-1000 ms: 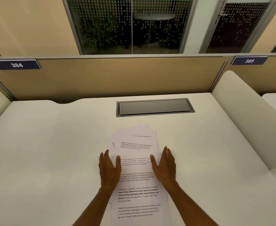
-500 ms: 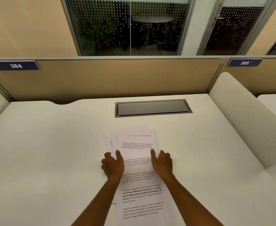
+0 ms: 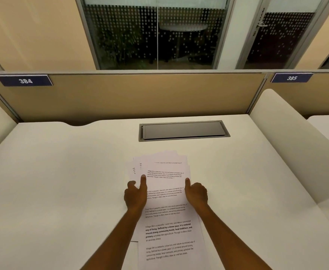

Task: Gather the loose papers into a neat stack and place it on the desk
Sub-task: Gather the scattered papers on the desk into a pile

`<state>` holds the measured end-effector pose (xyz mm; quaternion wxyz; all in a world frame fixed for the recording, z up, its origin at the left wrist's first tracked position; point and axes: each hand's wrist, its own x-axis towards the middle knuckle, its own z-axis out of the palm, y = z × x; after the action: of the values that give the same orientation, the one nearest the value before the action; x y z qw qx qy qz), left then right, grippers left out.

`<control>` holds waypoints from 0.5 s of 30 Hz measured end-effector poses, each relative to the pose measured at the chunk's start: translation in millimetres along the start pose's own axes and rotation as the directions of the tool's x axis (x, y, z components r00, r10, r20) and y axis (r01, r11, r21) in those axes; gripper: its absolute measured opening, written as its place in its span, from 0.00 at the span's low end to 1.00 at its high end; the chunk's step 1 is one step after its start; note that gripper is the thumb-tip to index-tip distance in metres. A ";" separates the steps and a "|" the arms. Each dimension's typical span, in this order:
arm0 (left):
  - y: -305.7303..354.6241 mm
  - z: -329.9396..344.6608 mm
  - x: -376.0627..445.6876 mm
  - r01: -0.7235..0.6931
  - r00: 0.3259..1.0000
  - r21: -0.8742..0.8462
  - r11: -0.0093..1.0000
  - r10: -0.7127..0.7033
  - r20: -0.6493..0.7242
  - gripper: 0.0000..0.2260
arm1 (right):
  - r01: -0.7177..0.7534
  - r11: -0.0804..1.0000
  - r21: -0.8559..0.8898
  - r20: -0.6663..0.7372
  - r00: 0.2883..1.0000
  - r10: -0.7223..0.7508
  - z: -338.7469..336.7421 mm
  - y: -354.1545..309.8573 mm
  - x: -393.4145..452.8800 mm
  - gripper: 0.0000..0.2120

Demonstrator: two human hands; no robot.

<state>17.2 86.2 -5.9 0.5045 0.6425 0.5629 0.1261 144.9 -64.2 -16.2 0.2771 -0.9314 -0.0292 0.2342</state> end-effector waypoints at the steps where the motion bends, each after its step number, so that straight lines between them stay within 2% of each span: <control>1: 0.3 -2.9 1.4 0.019 1.000 -0.029 0.999 -0.019 -0.004 0.30 | -0.009 1.000 0.022 -0.006 1.000 0.009 -3.6 1.7 1.0 0.30; 7: -7.0 -10.6 -1.8 0.070 0.987 -0.021 0.997 -0.072 -0.142 0.28 | 0.028 1.000 -0.006 -0.082 0.996 -0.028 -2.6 9.2 -3.8 0.27; 11: -5.5 1.9 -16.7 0.028 0.997 -0.011 1.000 -0.029 -0.077 0.27 | 0.052 0.996 -0.074 -0.026 0.998 -0.054 8.5 4.3 -12.5 0.30; 15: -9.1 -4.5 -18.9 0.011 0.999 -0.029 1.000 -0.012 -0.037 0.24 | 0.045 0.999 0.003 0.003 0.999 -0.045 0.6 10.8 -6.6 0.28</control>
<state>2.2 71.2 -3.4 0.5040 0.6293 0.5740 0.1430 138.0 -74.3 -19.6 0.2838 -0.9297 -0.0503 0.2292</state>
